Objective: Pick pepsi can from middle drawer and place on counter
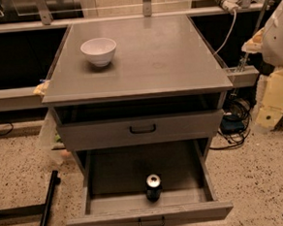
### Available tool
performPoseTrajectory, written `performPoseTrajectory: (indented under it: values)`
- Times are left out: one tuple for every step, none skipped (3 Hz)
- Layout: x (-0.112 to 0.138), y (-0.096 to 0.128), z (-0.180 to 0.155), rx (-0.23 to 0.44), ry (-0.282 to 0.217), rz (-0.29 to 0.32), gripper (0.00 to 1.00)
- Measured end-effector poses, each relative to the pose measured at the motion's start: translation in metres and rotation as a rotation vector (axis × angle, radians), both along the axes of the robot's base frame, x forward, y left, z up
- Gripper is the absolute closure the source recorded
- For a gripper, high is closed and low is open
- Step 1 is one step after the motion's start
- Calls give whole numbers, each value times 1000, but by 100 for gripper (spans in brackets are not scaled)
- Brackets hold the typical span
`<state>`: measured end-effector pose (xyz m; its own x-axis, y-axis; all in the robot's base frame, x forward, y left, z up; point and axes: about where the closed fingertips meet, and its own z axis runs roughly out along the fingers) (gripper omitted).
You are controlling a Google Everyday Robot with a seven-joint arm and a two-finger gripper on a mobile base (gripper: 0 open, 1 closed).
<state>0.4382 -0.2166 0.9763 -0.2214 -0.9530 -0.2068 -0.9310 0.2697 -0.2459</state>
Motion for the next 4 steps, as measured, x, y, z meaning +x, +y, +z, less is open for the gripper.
performPoseTrajectory:
  values:
    - [0, 0, 0, 0, 0, 0, 0]
    - [0, 0, 0, 0, 0, 0, 18]
    - [-5, 7, -30, 43, 15, -14, 41]
    - [-34, 44, -70, 171, 8, -38, 64]
